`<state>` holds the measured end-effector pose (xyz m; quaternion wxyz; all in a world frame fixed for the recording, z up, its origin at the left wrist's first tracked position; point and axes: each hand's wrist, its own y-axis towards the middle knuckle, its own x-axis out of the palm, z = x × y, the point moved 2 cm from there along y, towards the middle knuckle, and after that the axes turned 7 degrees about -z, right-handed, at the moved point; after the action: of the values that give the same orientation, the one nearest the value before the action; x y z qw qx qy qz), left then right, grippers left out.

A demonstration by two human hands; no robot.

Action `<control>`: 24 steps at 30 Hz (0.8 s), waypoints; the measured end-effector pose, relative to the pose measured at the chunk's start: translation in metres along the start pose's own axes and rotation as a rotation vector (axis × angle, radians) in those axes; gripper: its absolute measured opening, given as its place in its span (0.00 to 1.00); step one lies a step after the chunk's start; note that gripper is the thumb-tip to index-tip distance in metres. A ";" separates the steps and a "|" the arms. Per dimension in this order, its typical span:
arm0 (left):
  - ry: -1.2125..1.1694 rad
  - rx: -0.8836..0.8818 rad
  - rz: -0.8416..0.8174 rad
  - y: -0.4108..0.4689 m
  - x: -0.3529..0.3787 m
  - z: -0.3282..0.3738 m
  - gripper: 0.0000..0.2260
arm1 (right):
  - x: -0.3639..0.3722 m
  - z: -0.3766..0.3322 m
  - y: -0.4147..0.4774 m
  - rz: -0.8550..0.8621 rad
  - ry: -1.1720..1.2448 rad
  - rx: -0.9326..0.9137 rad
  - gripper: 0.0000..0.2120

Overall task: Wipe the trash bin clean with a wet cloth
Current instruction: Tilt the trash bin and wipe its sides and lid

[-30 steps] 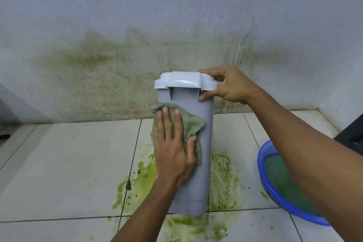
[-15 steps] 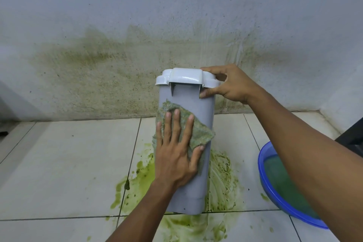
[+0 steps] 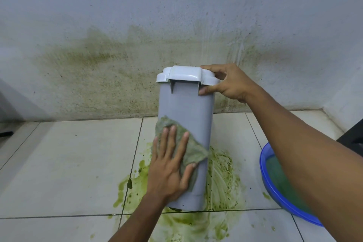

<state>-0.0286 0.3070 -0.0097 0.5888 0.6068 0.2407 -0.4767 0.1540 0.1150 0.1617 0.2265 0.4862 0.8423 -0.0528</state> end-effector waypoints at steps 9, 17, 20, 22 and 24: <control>-0.012 -0.132 0.034 0.063 -0.004 0.043 0.33 | 0.001 0.001 0.004 0.000 0.006 -0.017 0.33; 0.019 -0.002 -0.043 -0.040 0.019 0.021 0.33 | 0.003 0.003 0.000 0.010 0.008 -0.039 0.35; -0.055 -0.160 0.011 0.009 0.003 0.015 0.36 | 0.004 -0.001 0.003 0.012 0.030 -0.037 0.31; -0.090 -0.224 0.028 0.046 -0.006 0.021 0.35 | 0.004 -0.001 0.006 0.015 0.022 -0.031 0.31; -0.079 -0.218 0.025 0.061 -0.006 0.024 0.35 | 0.002 0.000 0.007 0.033 0.028 -0.027 0.29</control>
<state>0.0139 0.2738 0.0287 0.6662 0.5230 0.2602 -0.4637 0.1590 0.1197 0.1614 0.2223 0.4978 0.8378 -0.0310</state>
